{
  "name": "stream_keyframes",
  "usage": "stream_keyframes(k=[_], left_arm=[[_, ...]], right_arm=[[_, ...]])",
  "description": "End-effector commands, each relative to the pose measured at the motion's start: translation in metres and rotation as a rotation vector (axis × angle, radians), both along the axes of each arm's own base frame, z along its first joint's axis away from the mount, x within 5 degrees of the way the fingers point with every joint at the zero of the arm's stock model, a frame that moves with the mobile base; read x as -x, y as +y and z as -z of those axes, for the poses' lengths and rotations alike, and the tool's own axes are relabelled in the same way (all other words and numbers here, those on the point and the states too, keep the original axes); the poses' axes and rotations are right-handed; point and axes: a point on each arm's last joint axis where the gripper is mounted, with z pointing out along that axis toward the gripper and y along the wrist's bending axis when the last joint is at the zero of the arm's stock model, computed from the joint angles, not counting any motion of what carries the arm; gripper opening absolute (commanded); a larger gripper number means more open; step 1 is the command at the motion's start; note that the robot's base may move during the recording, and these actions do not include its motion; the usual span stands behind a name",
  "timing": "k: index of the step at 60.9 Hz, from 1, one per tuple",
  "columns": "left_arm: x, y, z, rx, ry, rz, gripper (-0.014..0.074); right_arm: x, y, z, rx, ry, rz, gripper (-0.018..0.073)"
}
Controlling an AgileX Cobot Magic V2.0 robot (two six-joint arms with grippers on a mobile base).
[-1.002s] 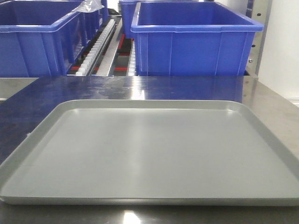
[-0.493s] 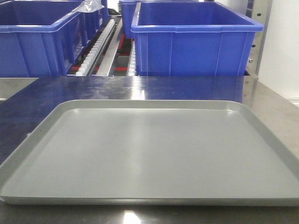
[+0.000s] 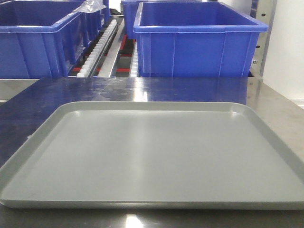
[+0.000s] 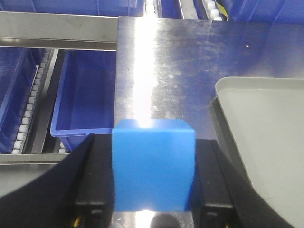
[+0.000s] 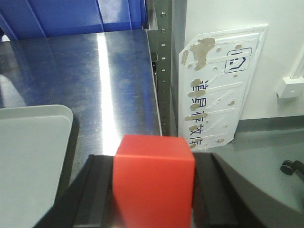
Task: Sort and place red and blue blocks on shelf
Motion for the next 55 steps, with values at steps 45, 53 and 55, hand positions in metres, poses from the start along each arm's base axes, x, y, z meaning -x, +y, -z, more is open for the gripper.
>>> stream_keyframes(k=[45,53,55], left_arm=[[-0.0034,-0.0026,-0.0168,0.023,-0.105,0.021,0.0126],[-0.0034,-0.0026,-0.0168,0.023,-0.105,0.021,0.0126],[-0.0034,-0.0026,-0.0168,0.023,-0.105,0.021,0.0126]], right_arm=[[-0.0027,0.0000,-0.0161,0.005,-0.104,-0.003,0.0049],[-0.0027,0.0000,-0.0161,0.005,-0.104,-0.003,0.0049],[-0.0027,0.0000,-0.0161,0.005,-0.104,-0.003,0.0049]])
